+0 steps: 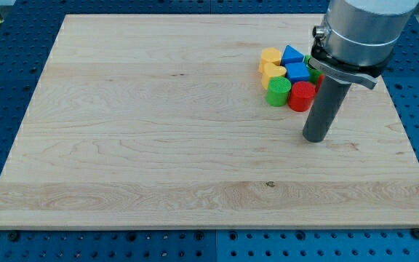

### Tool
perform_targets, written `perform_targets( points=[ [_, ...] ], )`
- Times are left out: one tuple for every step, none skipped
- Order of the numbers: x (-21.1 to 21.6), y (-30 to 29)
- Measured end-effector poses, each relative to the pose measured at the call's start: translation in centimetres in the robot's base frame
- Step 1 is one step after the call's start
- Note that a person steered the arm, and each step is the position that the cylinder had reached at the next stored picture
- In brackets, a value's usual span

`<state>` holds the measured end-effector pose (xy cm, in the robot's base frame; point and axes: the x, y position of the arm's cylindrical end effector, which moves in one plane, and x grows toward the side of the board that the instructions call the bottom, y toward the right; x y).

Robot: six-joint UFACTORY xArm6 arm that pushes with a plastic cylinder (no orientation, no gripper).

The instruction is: Move the red circle into the group of blocks

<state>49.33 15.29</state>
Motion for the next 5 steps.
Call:
perform_targets(
  points=[
    [0.0,1.1],
    [0.0,3.7],
    [-1.8,2.8],
    [-3.0,2.6],
    [-3.8,2.4]
  ],
)
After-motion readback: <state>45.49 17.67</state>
